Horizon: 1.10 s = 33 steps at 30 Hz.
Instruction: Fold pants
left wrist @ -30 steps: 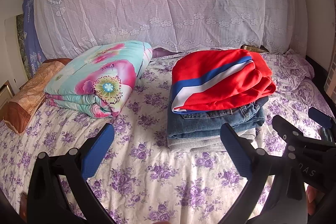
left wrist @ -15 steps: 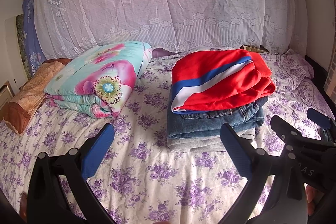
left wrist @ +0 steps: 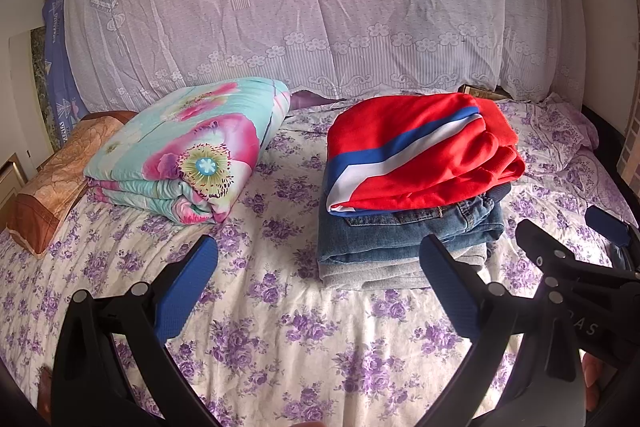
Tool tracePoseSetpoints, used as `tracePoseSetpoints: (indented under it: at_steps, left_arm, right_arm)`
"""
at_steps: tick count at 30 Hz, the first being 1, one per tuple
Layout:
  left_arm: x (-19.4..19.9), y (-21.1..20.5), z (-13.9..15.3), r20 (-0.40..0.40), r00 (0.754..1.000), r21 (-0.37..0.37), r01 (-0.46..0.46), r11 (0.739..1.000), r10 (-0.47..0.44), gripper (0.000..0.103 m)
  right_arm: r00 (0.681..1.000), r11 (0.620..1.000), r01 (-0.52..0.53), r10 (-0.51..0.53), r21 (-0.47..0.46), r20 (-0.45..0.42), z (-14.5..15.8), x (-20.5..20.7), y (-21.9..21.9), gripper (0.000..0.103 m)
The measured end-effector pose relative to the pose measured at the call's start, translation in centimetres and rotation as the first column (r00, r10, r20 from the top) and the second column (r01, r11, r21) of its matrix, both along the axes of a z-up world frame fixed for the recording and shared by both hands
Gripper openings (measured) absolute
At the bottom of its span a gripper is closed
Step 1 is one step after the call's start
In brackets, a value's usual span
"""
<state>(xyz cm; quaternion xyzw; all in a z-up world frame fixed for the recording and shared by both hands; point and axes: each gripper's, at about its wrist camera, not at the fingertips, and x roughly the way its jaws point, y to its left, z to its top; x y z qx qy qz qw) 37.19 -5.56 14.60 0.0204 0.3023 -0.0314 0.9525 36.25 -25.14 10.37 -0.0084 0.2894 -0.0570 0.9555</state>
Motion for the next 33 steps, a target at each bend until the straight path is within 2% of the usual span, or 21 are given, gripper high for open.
tracePoseSetpoints:
  at_steps: [16,20,26,33]
  left_arm:
    - [-0.02,0.0,-0.02,-0.004,1.0,-0.003,0.002,1.0,-0.002,0.098]
    - [-0.18,0.06,0.13,0.02,1.0,-0.006,-0.001,1.0,0.001,0.098]
    - [-0.59,-0.16,0.54,0.05,0.999,0.029,-0.014,0.999,0.013,0.098]
    - [0.32,0.5,-0.04,-0.031,1.0,-0.058,0.004,0.998,-0.006,0.098]
  right_arm:
    - [1.0,1.0,0.0,0.0,0.003,-0.002,-0.01,0.07,-0.04,0.099]
    - [1.0,1.0,-0.005,0.005,0.007,-0.003,-0.22,-0.03,0.01,0.099]
    - [1.0,1.0,-0.005,0.005,0.0,-0.004,-0.32,0.05,0.19,0.099]
    - [1.0,1.0,-0.001,0.001,0.008,-0.004,-0.18,0.09,0.02,0.099]
